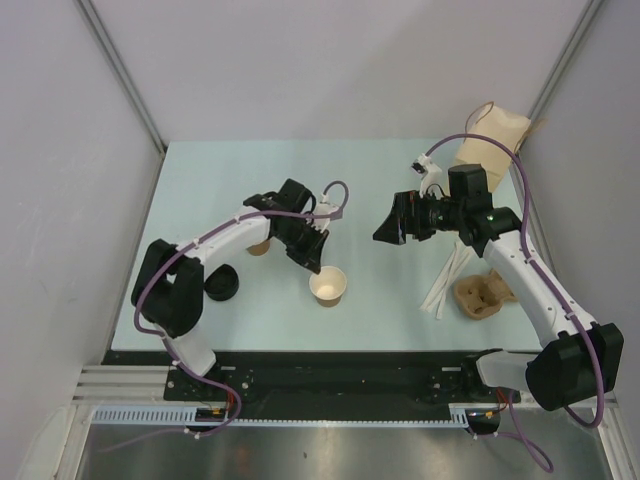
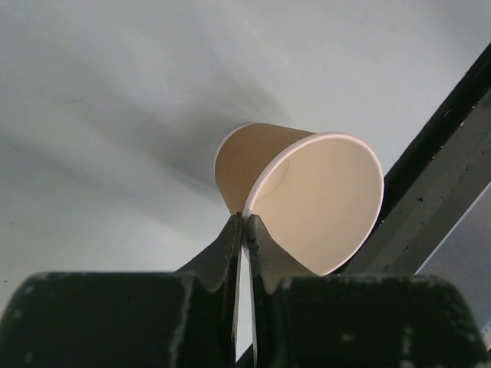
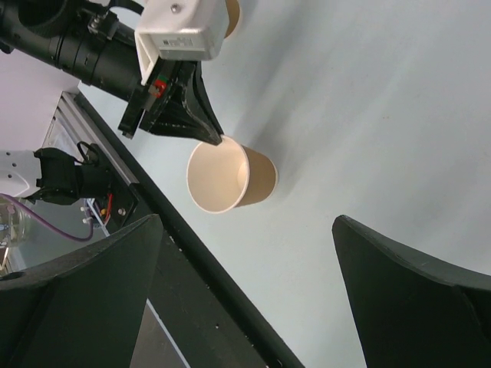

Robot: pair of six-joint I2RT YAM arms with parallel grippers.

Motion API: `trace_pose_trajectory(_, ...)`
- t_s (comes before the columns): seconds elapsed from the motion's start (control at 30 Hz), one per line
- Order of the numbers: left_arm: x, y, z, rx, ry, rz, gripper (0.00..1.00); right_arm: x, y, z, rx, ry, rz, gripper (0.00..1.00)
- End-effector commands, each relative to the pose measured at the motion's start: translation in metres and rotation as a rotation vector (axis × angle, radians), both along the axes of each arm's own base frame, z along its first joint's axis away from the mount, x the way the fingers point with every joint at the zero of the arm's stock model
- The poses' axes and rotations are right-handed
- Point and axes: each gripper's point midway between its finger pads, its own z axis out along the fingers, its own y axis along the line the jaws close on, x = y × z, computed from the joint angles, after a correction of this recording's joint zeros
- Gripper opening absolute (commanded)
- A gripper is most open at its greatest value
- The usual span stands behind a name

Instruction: Pack the takeout coffee

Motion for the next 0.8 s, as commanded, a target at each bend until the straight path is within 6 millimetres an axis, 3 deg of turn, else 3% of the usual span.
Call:
trace_pose_trajectory(0.0, -0.001, -0.016, 0.008, -0.030, -0.019, -0.029, 0.11, 0.001, 0.002, 0.012, 0.030, -0.042, 0.013, 1.00)
trace_pose_trajectory(0.1, 0.001, -0.015, 0.014, -0.029, -0.040, -0.034, 0.20, 0.001, 0.002, 0.013, 0.028, -0.051, 0.012, 1.00)
trace_pose_trajectory(0.2, 0.002, -0.012, 0.035, -0.048, -0.099, -0.050, 0.41, 0.000, 0.002, 0.015, 0.027, -0.056, 0.014, 1.00)
trace_pose_trajectory(0.23, 0.005, -0.009, 0.042, -0.057, -0.120, -0.043, 0.54, 0.000, 0.002, 0.015, 0.027, -0.058, 0.016, 1.00)
trace_pose_trajectory(0.27, 0.006, -0.005, 0.047, -0.066, -0.135, -0.040, 0.58, 0.000, 0.002, 0.015, 0.027, -0.060, 0.016, 1.00)
trace_pose_trajectory(0.3, 0.007, -0.001, 0.064, -0.097, -0.176, -0.032, 0.62, 0.000, 0.002, 0.016, 0.029, -0.062, 0.018, 1.00)
trace_pose_trajectory(0.33, 0.013, 0.009, 0.073, -0.114, -0.187, -0.001, 0.74, 0.001, 0.002, 0.017, 0.031, -0.069, 0.019, 1.00)
trace_pose_trajectory(0.4, 0.016, 0.024, 0.105, -0.173, -0.247, 0.027, 0.83, 0.000, 0.002, 0.018, 0.031, -0.077, 0.023, 1.00)
trace_pose_trajectory(0.43, 0.022, 0.043, 0.115, -0.190, -0.259, 0.078, 0.91, 0.000, 0.001, 0.019, 0.031, -0.081, 0.022, 1.00)
trace_pose_trajectory(0.5, 0.025, 0.068, 0.131, -0.204, -0.307, 0.118, 0.96, -0.001, 0.001, 0.020, 0.027, -0.092, 0.025, 1.00)
trace_pose_trajectory(0.53, 0.025, 0.096, 0.146, -0.207, -0.369, 0.153, 1.00, -0.001, 0.000, 0.021, 0.025, -0.096, 0.025, 1.00)
trace_pose_trajectory(0.63, 0.010, 0.152, 0.143, -0.126, -0.401, 0.232, 0.99, -0.002, 0.000, 0.021, 0.024, -0.097, 0.031, 0.99)
trace_pose_trajectory(0.73, -0.011, 0.195, 0.120, 0.016, -0.422, 0.210, 0.94, -0.001, 0.001, 0.019, 0.022, -0.095, 0.033, 1.00)
trace_pose_trajectory(0.77, -0.020, 0.206, 0.102, 0.071, -0.387, 0.222, 0.92, -0.001, 0.002, 0.019, 0.024, -0.093, 0.038, 0.99)
